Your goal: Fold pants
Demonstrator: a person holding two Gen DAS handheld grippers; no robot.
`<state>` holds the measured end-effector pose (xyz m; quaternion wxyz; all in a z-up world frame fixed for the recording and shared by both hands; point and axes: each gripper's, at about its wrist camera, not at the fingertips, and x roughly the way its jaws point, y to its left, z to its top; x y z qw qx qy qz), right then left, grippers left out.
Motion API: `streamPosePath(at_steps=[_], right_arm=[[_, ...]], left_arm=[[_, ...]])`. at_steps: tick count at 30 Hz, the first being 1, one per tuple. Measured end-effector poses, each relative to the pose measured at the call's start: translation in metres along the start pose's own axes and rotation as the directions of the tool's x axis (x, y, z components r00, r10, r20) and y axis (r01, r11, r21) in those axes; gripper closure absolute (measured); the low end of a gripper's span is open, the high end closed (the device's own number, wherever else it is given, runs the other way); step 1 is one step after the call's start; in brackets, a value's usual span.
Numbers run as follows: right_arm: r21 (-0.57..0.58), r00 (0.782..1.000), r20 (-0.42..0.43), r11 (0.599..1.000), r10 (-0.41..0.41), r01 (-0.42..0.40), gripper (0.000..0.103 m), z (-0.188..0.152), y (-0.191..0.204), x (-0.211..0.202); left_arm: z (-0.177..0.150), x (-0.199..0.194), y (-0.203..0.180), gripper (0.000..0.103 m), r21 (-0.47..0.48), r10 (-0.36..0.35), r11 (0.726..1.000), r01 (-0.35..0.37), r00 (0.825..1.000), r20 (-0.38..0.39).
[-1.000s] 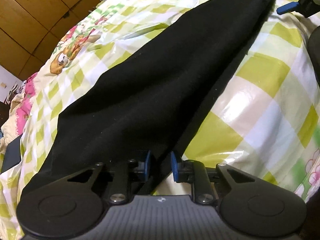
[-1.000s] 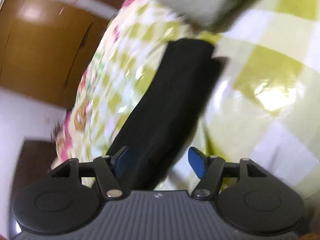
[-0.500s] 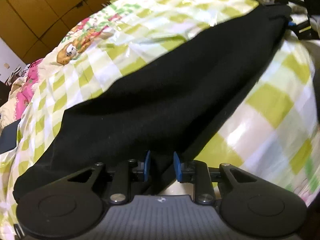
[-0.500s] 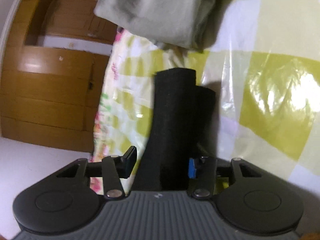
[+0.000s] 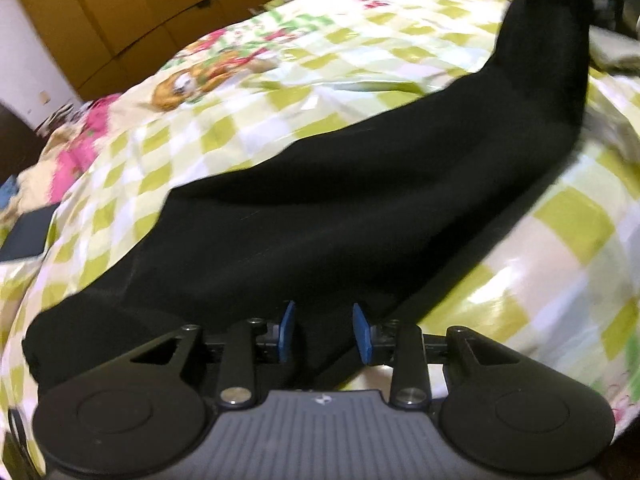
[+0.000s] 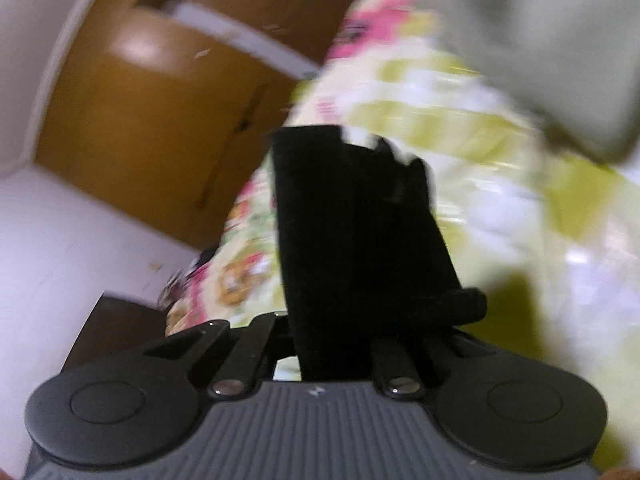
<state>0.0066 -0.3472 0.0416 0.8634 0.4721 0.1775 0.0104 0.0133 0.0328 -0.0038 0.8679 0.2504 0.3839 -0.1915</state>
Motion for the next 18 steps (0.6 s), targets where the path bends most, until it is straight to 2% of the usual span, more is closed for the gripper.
streamPosePath(at_steps=[3,6,9,12,15,18], right_arm=[[-0.186,0.994,-0.075,0.978,0.085,-0.097,0.094,-0.019,0.077,0.026],[-0.305,0.960,-0.217,0.923,0.175,-0.237,0.094,-0.059,0.149,0.066],[-0.399,0.909,-0.362,0.847,0.206,-0.351,0.094,-0.121,0.211,0.112],[-0.421,0.836,-0.511,0.789,0.202,-0.448,0.094,-0.193,0.250,0.157],[-0.458,0.770,-0.621,0.728,0.148,-0.510,0.094,-0.270,0.277,0.198],[-0.507,0.729,-0.678,0.660,0.092,-0.554,0.095,-0.334,0.291,0.217]], left_arm=[[-0.013,-0.006,0.022,0.055,-0.067,0.025,0.997,-0.023,0.999,0.023],[-0.032,-0.013,0.049,0.050,-0.143,0.057,0.988,-0.052,0.998,0.034],[-0.054,-0.018,0.077,0.050,-0.223,0.090,0.971,-0.082,0.996,0.026],[-0.076,-0.023,0.100,0.050,-0.284,0.111,0.953,-0.103,0.994,0.012],[-0.097,-0.030,0.117,0.050,-0.327,0.126,0.938,-0.119,0.992,-0.002],[-0.114,-0.036,0.127,0.049,-0.357,0.140,0.924,-0.136,0.990,-0.015]])
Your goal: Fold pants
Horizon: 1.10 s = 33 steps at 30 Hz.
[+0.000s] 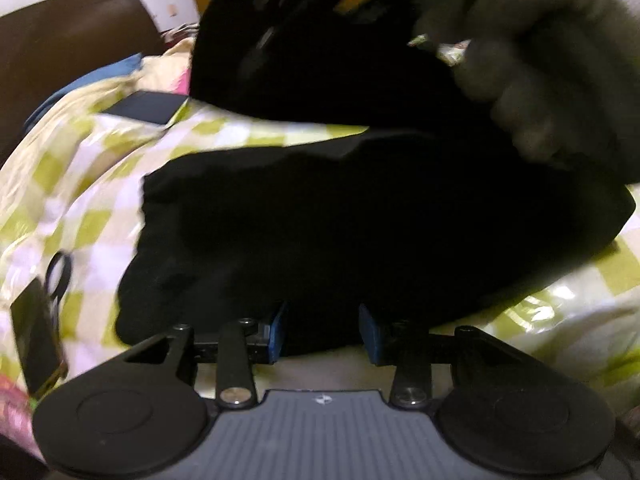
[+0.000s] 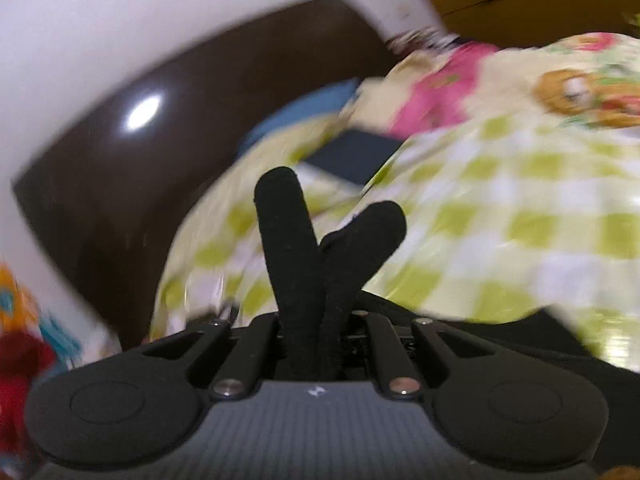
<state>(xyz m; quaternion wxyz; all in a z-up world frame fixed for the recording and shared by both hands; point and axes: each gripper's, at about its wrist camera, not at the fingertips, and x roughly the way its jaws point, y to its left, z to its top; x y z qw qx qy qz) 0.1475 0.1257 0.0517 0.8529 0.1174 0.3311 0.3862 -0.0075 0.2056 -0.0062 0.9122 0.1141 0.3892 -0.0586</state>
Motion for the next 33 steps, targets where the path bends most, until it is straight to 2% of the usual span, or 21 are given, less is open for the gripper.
streamPosePath(at_steps=[2,5,7,10,14,16,18,20,22,26,28,31,33], right_arm=[[-0.041,0.998,-0.058,0.999,-0.007,0.005,0.095,-0.011,0.011,0.027],[-0.101,0.994,-0.097,0.994,-0.051,0.041,0.094,-0.031,0.020,0.056],[-0.098,0.989,-0.127,0.993,-0.071,0.059,0.093,-0.040,0.021,0.064],[-0.094,0.988,-0.120,0.992,-0.100,0.089,0.094,-0.043,0.021,0.071],[-0.172,0.990,-0.054,0.978,-0.133,0.122,0.093,-0.035,0.042,0.073],[-0.207,0.988,-0.085,0.972,-0.128,0.108,0.087,-0.037,0.050,0.079],[-0.168,0.986,-0.157,0.986,-0.048,0.021,0.079,-0.038,0.047,0.085],[-0.118,0.982,-0.187,0.991,0.037,-0.060,0.074,-0.040,0.044,0.081],[-0.087,0.979,-0.180,0.989,0.099,-0.116,0.064,-0.041,0.042,0.076],[-0.004,0.973,-0.148,0.983,0.180,-0.183,0.059,-0.034,0.031,0.062],[-0.036,0.963,-0.146,0.972,0.225,-0.233,0.048,-0.031,0.036,0.047],[-0.038,0.949,-0.121,0.954,0.290,-0.297,0.047,-0.029,0.037,0.021],[-0.018,0.958,-0.096,0.962,0.270,-0.273,0.047,-0.028,0.027,0.005]], left_arm=[[-0.008,-0.002,0.008,0.049,-0.021,0.005,1.000,-0.005,1.000,-0.008],[-0.018,-0.001,0.016,0.049,-0.047,-0.001,0.999,0.000,1.000,-0.027],[-0.026,0.002,0.019,0.049,-0.057,-0.002,0.998,-0.001,0.999,-0.043],[-0.030,0.003,0.024,0.049,-0.076,-0.008,0.997,0.003,0.998,-0.058],[-0.032,-0.002,0.028,0.049,-0.094,-0.004,0.996,-0.001,0.999,-0.053],[-0.032,-0.005,0.030,0.049,-0.100,0.002,0.995,-0.006,0.999,-0.044],[-0.032,-0.008,0.035,0.049,-0.107,0.012,0.994,-0.016,0.999,-0.041],[-0.032,-0.010,0.041,0.049,-0.105,0.026,0.994,-0.031,0.999,-0.047],[-0.036,-0.011,0.045,0.049,-0.098,0.046,0.994,-0.052,0.997,-0.059],[-0.037,-0.016,0.049,0.049,-0.098,0.071,0.992,-0.078,0.995,-0.073],[-0.035,-0.020,0.052,0.048,-0.094,0.079,0.992,-0.086,0.994,-0.077],[-0.031,-0.026,0.061,0.048,-0.087,0.103,0.990,-0.110,0.991,-0.082],[-0.025,-0.034,0.065,0.048,-0.074,0.130,0.988,-0.135,0.989,-0.063]])
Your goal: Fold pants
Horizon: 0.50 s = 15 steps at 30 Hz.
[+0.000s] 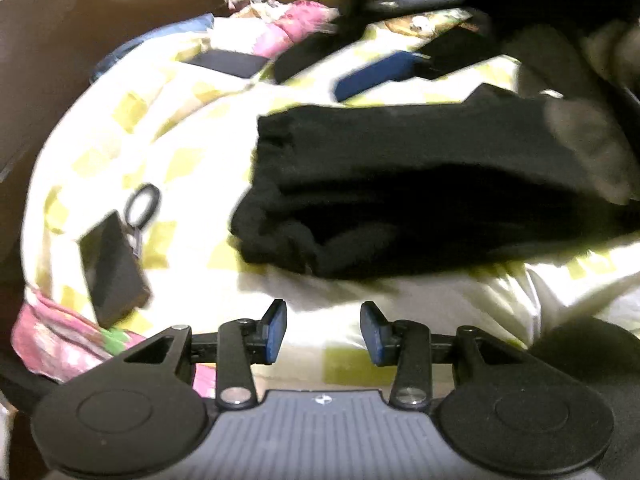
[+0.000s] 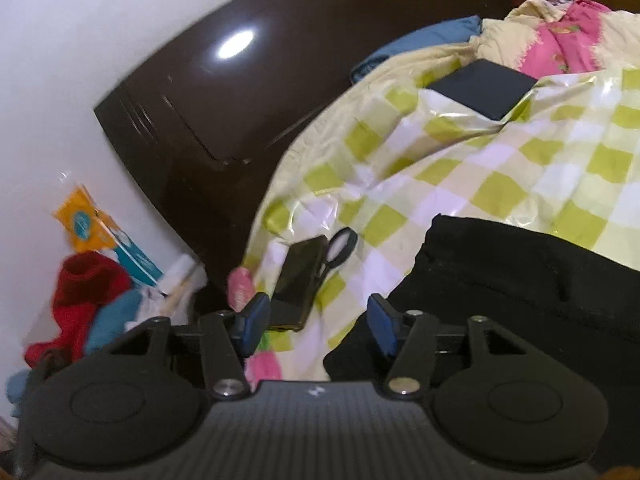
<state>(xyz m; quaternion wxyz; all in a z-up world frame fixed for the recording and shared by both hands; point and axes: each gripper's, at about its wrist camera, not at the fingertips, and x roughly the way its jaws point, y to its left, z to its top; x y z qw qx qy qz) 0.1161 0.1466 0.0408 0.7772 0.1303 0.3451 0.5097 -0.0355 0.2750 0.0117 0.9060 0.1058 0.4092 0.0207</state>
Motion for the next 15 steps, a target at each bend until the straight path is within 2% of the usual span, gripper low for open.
streamPosePath(at_steps=[4,7,8,10,12,13,15], right_arm=[[0.058,0.987,0.034,0.986,-0.155,0.153,0.047,-0.004,-0.024,-0.034],[0.077,0.971,0.020,0.969,-0.237,0.235,0.047,-0.013,-0.037,-0.051],[0.091,0.968,0.010,0.965,-0.250,0.248,0.047,-0.018,-0.041,-0.055],[0.110,0.966,-0.010,0.959,-0.260,0.260,0.047,-0.024,-0.049,-0.056],[0.103,0.953,-0.019,0.948,-0.302,0.303,0.047,-0.027,-0.053,-0.055],[0.074,0.945,-0.021,0.942,-0.328,0.328,0.047,-0.028,-0.052,-0.053],[0.005,0.913,-0.063,0.915,-0.403,0.404,0.047,-0.032,-0.054,-0.041]], left_arm=[[0.022,-0.015,0.005,0.047,-0.008,0.000,1.000,0.001,0.997,0.076],[0.044,-0.008,-0.003,0.036,0.029,-0.005,1.000,0.002,0.992,0.128],[0.049,-0.002,-0.006,0.036,0.044,-0.011,0.999,0.005,0.991,0.134],[0.058,0.014,-0.016,0.036,0.070,-0.048,0.997,0.039,0.990,0.133],[0.067,0.031,-0.025,0.036,0.089,-0.075,0.994,0.064,0.990,0.120],[0.071,0.040,-0.028,0.036,0.094,-0.075,0.994,0.064,0.991,0.114],[0.077,0.054,-0.035,0.036,0.105,-0.064,0.993,0.055,0.994,0.084]])
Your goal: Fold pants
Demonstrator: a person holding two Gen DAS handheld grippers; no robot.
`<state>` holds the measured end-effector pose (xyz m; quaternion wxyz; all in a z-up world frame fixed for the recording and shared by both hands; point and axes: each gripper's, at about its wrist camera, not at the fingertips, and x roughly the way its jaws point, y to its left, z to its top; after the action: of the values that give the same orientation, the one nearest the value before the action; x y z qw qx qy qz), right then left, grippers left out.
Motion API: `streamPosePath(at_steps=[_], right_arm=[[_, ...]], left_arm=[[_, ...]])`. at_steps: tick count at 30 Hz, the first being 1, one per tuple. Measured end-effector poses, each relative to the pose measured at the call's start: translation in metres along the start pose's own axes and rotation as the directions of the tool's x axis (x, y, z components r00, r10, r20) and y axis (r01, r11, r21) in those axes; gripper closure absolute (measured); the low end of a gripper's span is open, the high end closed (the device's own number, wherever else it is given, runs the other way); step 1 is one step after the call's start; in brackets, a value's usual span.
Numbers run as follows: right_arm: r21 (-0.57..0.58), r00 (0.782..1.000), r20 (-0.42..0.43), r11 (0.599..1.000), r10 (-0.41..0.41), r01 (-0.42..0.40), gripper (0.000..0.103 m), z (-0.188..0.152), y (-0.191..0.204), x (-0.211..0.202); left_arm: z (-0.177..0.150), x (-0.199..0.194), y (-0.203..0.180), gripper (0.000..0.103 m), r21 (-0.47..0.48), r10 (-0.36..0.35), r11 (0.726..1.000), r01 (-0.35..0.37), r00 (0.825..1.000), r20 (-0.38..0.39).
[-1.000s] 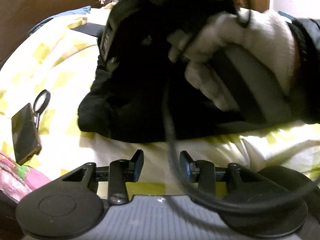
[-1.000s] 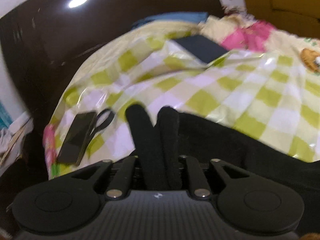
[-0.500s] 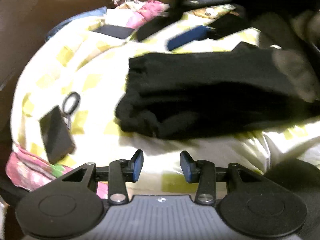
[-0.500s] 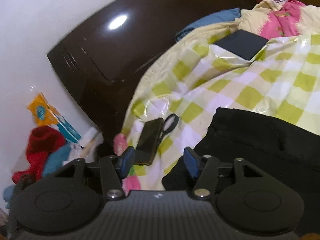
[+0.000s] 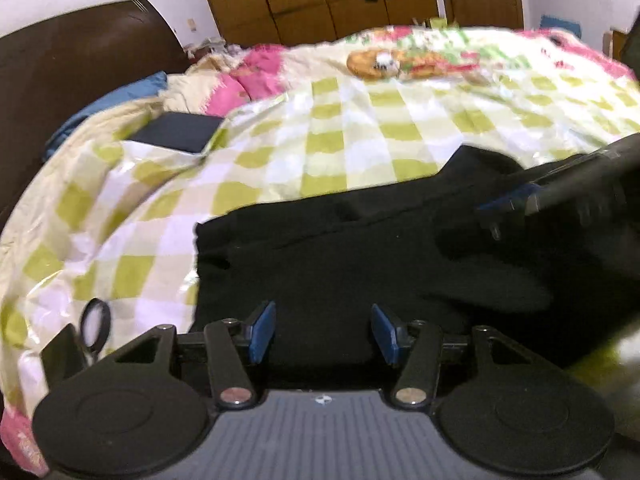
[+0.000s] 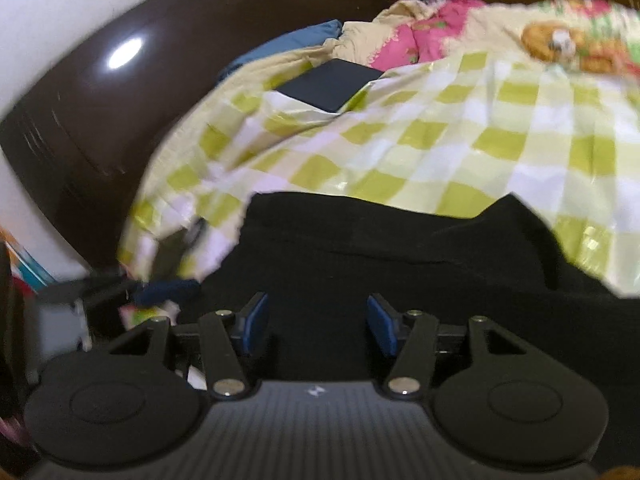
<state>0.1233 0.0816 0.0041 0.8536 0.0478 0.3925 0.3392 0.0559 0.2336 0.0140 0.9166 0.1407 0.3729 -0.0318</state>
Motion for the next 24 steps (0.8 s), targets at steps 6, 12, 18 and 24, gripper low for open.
streamPosePath(at_steps=[6,12,18,24], right_arm=[[0.093,0.997,-0.063,0.995,0.043,-0.037,0.049,-0.007,-0.022,0.007],[0.158,0.998,-0.012,0.985,-0.068,0.069,0.048,-0.023,-0.057,-0.067],[0.277,0.974,-0.010,0.935,-0.227,0.220,0.047,-0.059,-0.106,-0.131],[0.331,0.976,-0.046,0.918,-0.213,0.216,0.046,-0.074,-0.117,-0.137]], left_arm=[[-0.009,0.030,0.011,0.033,-0.042,-0.003,0.999,-0.003,0.991,-0.131],[0.002,-0.002,-0.001,0.034,-0.063,-0.011,0.998,0.008,0.999,-0.054],[0.000,0.025,-0.035,0.034,0.014,-0.025,1.000,0.028,0.992,-0.127],[0.010,0.007,-0.043,0.034,0.001,-0.022,1.000,0.022,0.993,-0.115]])
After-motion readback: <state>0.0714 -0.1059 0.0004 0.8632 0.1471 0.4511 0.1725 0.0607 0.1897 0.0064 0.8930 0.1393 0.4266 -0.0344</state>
